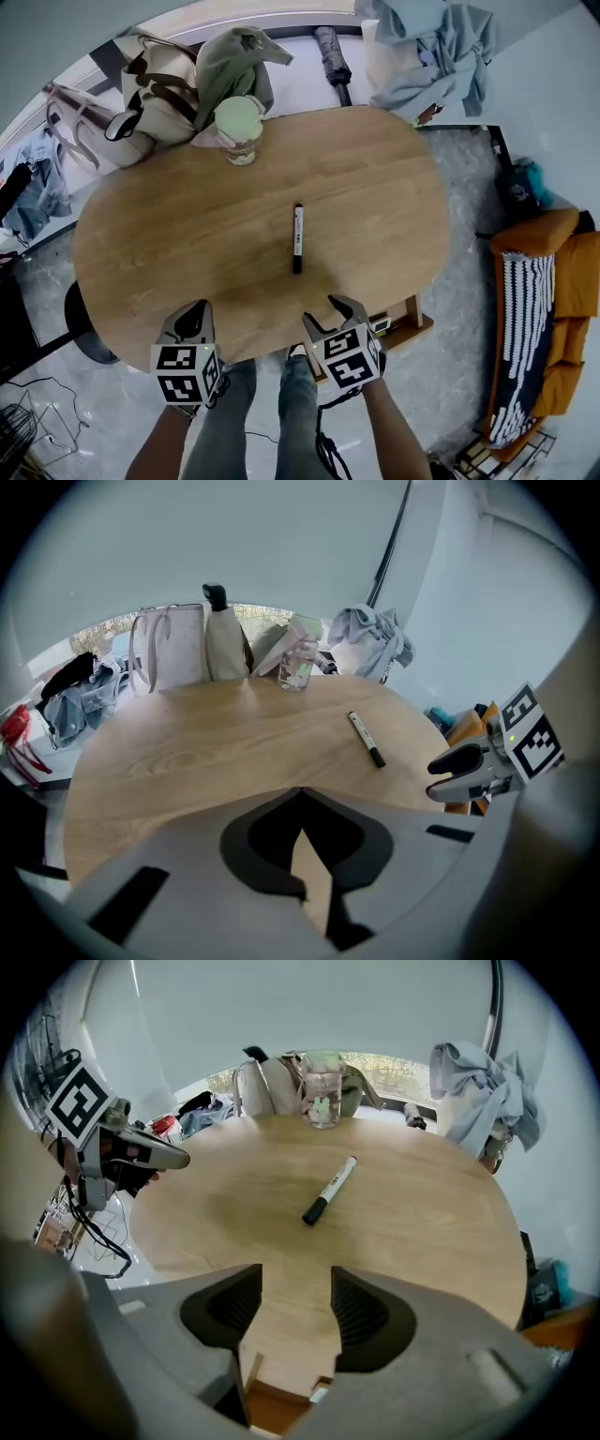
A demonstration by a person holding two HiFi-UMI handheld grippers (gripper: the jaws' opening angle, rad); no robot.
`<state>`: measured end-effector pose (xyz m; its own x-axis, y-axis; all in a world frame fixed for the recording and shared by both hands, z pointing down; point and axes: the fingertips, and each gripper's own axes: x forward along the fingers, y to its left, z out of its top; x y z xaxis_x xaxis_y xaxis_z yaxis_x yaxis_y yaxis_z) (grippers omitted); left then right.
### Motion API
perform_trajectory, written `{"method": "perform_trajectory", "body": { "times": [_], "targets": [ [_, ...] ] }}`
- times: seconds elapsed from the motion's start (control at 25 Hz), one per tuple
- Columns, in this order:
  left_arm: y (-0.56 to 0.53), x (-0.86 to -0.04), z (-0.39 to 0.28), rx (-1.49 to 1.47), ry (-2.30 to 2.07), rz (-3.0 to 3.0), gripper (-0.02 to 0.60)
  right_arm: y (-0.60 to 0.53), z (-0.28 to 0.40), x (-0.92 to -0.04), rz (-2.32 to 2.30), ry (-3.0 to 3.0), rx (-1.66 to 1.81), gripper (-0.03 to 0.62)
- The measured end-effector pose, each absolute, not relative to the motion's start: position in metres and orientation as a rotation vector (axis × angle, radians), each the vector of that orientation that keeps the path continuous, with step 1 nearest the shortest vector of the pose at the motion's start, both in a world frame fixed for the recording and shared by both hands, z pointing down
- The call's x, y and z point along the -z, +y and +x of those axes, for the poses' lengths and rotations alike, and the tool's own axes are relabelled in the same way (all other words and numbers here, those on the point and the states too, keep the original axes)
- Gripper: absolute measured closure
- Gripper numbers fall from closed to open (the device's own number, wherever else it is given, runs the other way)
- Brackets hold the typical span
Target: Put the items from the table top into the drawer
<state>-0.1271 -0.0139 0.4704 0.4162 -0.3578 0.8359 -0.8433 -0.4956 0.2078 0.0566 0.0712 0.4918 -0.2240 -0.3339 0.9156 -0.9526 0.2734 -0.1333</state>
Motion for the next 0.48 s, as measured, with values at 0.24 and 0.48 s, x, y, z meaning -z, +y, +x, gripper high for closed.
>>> {"method": "perform_trajectory", "body": {
  "times": [0.24,0.48],
  "targets": [
    [-0.045,-0.473,-0.139,-0.968,-1.032,2.047,0.589,0.039,0.053,-0.493,1.298,-1.674,-1.008,0.368],
    [-0.068,-0.482,-0.147,-0.957,-1.045,2.044,0.589,0.013,0.061,-0.500,1.389,-1.620,-1.014,0.368]
  ]
}}
